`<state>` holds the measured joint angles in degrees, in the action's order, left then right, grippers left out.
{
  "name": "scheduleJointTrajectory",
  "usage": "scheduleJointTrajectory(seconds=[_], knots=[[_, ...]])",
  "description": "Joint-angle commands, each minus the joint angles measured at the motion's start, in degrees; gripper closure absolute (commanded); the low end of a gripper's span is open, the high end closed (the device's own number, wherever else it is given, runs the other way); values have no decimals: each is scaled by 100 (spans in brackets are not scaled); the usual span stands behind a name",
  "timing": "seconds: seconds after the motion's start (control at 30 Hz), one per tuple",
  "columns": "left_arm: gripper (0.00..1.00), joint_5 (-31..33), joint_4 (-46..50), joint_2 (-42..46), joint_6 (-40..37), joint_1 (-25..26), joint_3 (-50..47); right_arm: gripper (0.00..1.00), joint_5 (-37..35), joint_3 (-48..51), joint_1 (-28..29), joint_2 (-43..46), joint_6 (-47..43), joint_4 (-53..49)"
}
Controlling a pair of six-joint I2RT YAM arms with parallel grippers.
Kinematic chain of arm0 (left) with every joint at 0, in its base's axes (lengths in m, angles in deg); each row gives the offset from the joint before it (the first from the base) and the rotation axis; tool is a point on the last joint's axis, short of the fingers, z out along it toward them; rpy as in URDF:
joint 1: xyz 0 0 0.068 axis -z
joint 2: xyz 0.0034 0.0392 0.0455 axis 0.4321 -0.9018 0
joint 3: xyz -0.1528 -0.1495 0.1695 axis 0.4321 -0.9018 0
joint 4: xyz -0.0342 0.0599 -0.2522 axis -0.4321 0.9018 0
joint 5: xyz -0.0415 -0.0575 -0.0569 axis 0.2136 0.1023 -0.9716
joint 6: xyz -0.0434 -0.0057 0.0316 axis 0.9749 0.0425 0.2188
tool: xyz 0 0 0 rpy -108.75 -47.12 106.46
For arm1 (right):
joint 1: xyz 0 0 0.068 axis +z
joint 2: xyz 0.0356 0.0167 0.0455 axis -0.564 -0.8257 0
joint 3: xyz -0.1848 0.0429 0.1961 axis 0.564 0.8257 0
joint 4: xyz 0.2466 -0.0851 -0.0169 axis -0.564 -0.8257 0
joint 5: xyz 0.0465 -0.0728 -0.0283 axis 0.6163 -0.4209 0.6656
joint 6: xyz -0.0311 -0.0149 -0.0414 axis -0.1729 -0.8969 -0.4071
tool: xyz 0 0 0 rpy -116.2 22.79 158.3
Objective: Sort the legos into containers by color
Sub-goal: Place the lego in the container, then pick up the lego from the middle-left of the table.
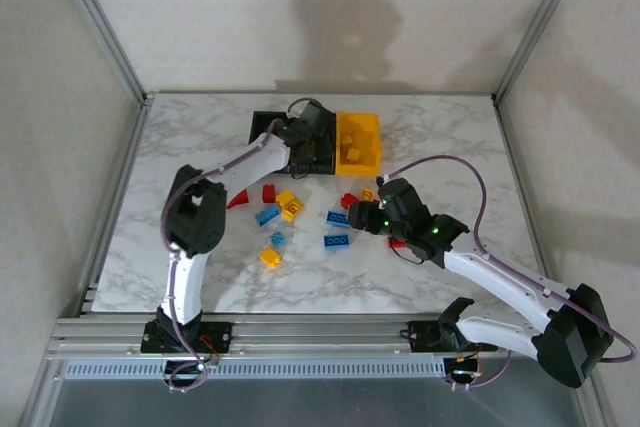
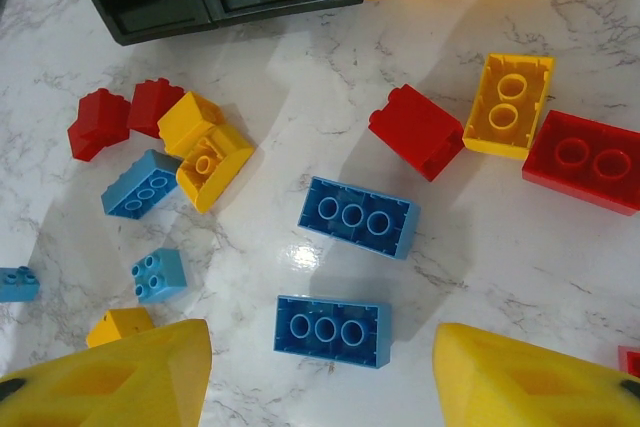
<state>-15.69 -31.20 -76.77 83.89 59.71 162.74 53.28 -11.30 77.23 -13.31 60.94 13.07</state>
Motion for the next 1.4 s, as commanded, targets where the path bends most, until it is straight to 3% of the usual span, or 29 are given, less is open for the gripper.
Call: scheduleJointTrajectory(seconds=[0.0,0.17,0.5,0.63,0.77,1.1,1.37], knots=[[39,-95,-259,862,-124,35,-621,40,-70,-144,-35,35,-31,-58],[38,-34,-375,1936,-147,-115,-1998,40,134,-24,-24,97,-22,153],[37,-179,-429,3284,-236,-1125,-3881,40,616,-293,276,-442,-330,675],[36,30,-418,3197,-437,-1375,-4077,40,626,-385,427,-723,-308,766],[36,-148,-621,2872,-539,-1667,-4193,40,620,-421,482,-874,-264,803],[37,-279,-906,2009,-601,-1742,-3983,41,526,-375,488,-860,-196,732],[49,-280,-910,1738,-647,-1743,-3878,41,475,-342,487,-876,-186,732]])
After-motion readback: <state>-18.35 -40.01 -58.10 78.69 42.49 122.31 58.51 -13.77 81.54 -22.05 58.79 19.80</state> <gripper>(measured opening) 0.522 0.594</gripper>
